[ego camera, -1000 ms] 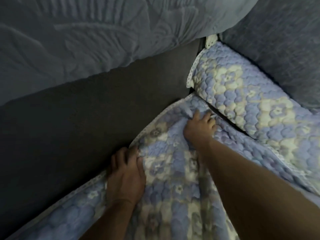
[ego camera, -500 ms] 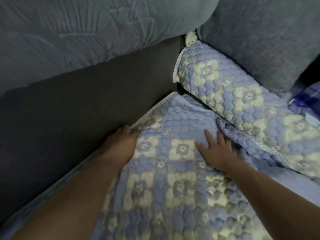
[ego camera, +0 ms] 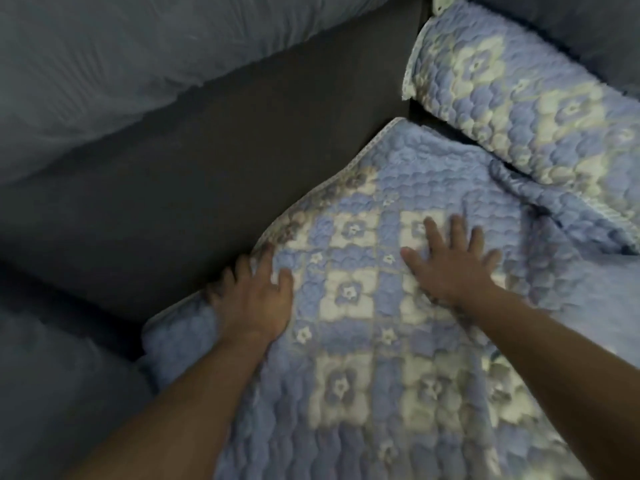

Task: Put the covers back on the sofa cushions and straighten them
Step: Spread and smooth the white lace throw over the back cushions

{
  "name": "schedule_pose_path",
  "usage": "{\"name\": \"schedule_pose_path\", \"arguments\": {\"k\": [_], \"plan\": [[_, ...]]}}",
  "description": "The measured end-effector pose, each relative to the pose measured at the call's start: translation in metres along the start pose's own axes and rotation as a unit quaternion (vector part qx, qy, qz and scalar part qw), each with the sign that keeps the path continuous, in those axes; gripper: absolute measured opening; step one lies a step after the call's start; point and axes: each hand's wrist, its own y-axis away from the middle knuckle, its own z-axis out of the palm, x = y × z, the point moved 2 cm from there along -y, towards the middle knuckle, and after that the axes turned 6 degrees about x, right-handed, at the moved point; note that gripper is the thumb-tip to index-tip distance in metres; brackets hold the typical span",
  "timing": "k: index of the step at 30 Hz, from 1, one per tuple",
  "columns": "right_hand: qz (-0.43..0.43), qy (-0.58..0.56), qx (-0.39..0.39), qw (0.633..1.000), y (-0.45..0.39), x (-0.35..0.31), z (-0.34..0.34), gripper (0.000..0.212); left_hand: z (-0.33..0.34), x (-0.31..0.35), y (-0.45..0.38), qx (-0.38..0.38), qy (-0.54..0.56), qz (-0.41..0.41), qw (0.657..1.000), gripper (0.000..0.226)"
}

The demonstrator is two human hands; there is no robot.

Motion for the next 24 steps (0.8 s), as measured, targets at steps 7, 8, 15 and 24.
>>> {"name": "schedule_pose_path", "arguments": {"k": [7,8,15,24], "plan": [[-0.067,-0.191,0.177,0.963,0.135,0.085,-0.037,0.044,-0.022,0.03,0.0,-0.103,-0.14,0.012,0.985,0.062],[-0.049,-0.172,0.18,0.967,0.172,0.11,-0.025,0.047,-0.035,0.051,0.004,-0.11,-0.183,0.027,0.977,0.069],[0.42,-0.108,-0.004,0.901,0.41,0.344,0.034,0.07,-0.075,0.258,0.234,-0.134,0.077,0.34,0.928,0.056],[0.305,-0.159,-0.026,0.939,0.459,0.444,0.074,0.072,0.007,0.312,0.382,-0.275,-0.129,0.34,0.89,0.105]]}}
